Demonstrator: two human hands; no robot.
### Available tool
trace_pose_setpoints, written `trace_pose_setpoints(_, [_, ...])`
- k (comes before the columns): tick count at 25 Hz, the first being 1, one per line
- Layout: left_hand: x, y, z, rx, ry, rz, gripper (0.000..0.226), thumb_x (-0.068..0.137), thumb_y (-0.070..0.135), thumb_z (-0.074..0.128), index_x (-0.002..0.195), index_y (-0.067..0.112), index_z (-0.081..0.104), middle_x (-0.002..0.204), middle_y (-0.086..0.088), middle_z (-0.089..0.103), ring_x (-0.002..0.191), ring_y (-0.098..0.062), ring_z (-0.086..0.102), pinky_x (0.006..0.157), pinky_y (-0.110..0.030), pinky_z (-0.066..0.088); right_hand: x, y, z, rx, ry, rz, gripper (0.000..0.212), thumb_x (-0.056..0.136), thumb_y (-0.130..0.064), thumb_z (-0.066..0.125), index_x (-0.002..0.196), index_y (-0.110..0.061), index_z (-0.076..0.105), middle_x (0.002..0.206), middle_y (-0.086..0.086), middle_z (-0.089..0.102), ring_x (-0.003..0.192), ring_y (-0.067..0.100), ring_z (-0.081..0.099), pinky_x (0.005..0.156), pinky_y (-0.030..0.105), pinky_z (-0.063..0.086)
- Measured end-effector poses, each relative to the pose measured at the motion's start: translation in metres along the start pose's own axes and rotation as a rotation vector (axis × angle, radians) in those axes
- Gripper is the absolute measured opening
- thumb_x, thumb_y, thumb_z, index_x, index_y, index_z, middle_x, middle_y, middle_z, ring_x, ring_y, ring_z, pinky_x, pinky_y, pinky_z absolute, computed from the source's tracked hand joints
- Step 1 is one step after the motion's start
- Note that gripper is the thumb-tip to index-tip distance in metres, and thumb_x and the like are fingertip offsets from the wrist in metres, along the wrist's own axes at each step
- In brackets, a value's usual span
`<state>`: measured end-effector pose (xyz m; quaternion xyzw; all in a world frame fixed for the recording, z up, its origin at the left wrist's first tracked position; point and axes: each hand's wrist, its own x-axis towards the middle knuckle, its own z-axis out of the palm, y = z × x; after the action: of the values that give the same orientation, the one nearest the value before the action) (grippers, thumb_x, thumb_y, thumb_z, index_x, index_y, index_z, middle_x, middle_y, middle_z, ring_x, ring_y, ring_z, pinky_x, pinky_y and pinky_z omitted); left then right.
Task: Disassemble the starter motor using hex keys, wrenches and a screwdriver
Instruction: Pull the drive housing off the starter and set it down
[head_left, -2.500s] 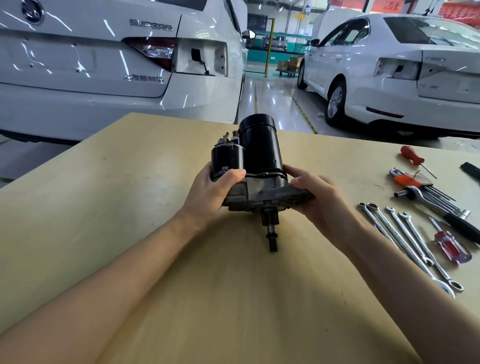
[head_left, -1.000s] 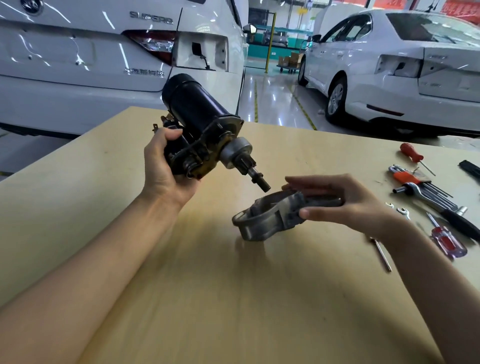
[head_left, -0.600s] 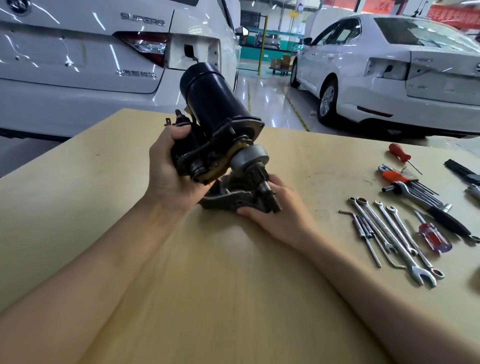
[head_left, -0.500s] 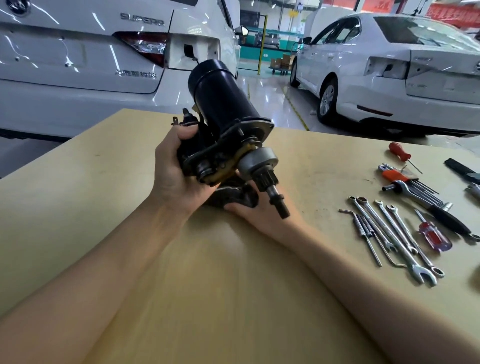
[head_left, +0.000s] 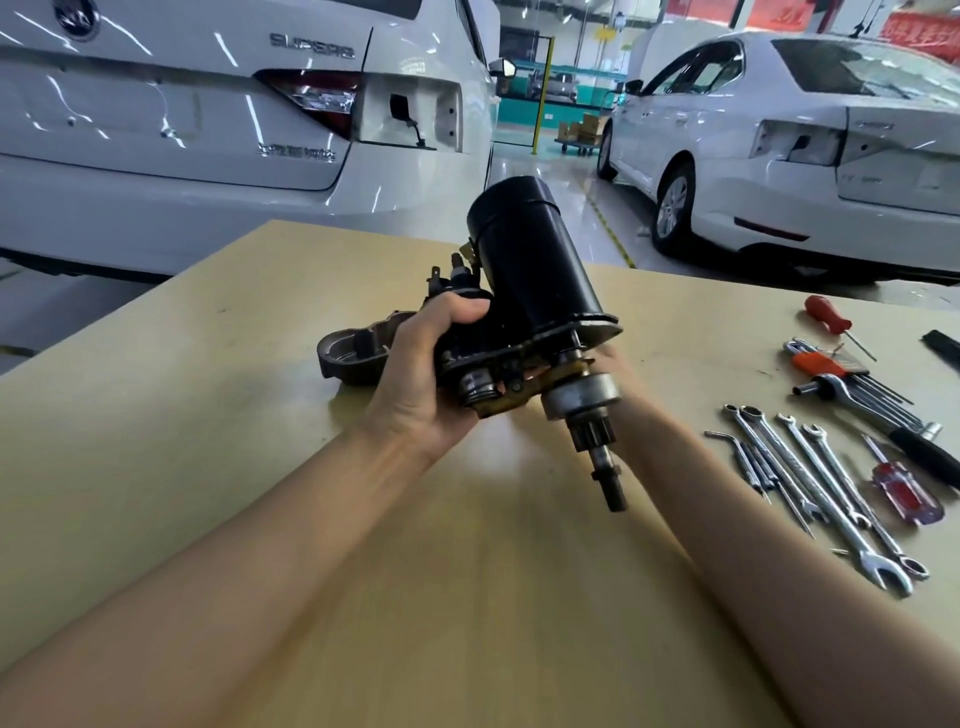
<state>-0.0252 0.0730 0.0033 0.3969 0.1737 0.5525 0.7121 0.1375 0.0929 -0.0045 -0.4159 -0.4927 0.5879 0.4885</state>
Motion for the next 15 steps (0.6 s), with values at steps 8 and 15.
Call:
trace_pose_setpoints(8, [-0.005, -0.002, 0.003, 0.172, -0.050, -0.215, 0.010, 0.070, 0.022, 0.059, 0.066, 0.015, 0.052, 0.067, -0.002, 0.049, 0.060, -0.019, 0.051, 0.056, -0.027, 0.044, -0.020, -0.023, -0.007, -0.056, -0.011, -0.059, 0.053, 0.078, -0.062, 0.060, 0.101, -0.016, 0.073, 0.095, 0.009, 0.073, 0.086, 0.023, 0.071, 0.065, 0.028, 0.055])
trace_pose_setpoints(15, [-0.014, 0.003, 0.023, 0.334, -0.144, -0.108, 0.011, 0.066, 0.017, 0.060, 0.056, 0.022, 0.063, 0.059, 0.004, 0.056, 0.057, -0.011, 0.058, 0.054, -0.022, 0.049, -0.042, -0.037, -0.001, -0.067, 0.126, -0.221, 0.058, 0.061, -0.066, 0.069, 0.088, -0.015, 0.075, 0.096, 0.013, 0.072, 0.088, 0.030, 0.069, 0.085, 0.049, 0.055])
